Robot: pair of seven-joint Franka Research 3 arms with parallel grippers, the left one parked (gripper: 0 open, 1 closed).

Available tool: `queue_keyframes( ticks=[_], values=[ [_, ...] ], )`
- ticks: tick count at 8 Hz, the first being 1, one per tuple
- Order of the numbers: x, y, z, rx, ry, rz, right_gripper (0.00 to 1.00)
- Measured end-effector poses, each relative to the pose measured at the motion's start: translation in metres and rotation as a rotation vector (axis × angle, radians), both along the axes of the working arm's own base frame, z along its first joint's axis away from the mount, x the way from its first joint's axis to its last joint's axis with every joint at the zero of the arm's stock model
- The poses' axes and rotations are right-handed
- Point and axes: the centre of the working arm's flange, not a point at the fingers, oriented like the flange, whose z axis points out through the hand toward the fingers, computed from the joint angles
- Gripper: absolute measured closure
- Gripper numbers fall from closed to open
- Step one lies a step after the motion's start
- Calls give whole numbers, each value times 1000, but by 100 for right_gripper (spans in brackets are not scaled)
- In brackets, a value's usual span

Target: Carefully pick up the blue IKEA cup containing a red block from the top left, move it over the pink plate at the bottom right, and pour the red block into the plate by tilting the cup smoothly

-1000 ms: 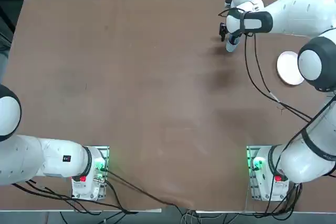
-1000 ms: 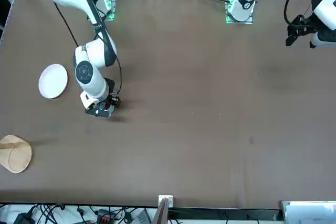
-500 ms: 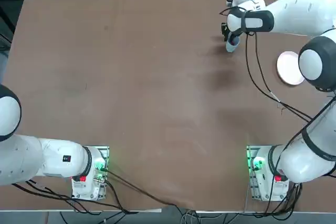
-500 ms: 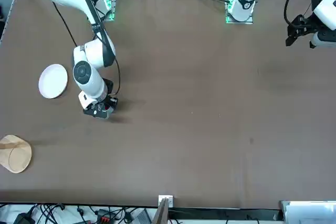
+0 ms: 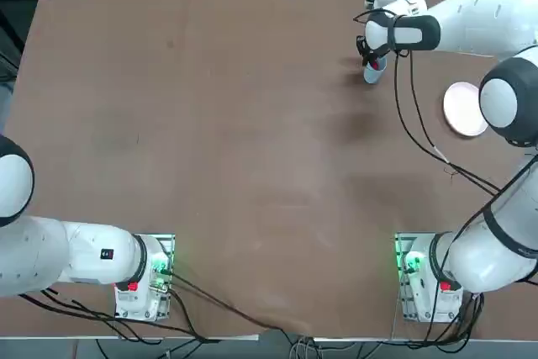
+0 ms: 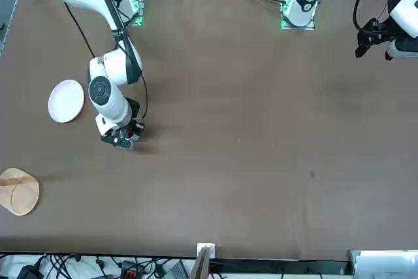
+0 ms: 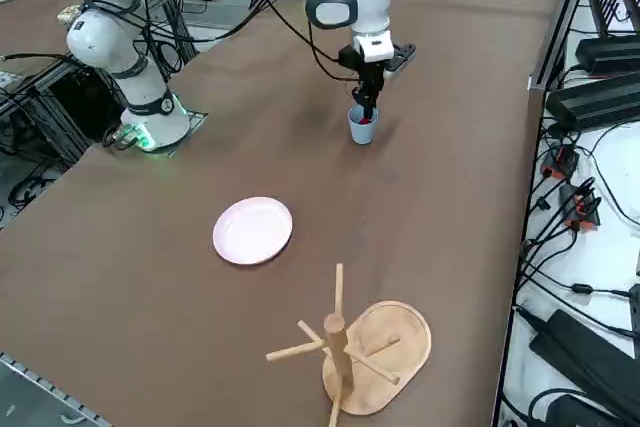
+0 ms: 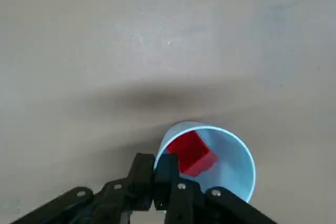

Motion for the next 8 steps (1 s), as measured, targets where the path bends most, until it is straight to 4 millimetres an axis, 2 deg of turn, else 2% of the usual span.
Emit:
queue_keyframes(
  ticks=[4,6,8],
  values=[
    [-4,-8,4,-21,55,-1,97],
    [-5,-12,22,-41,104,-7,97],
    [-5,-13,52,-49,114,0,97]
  ],
)
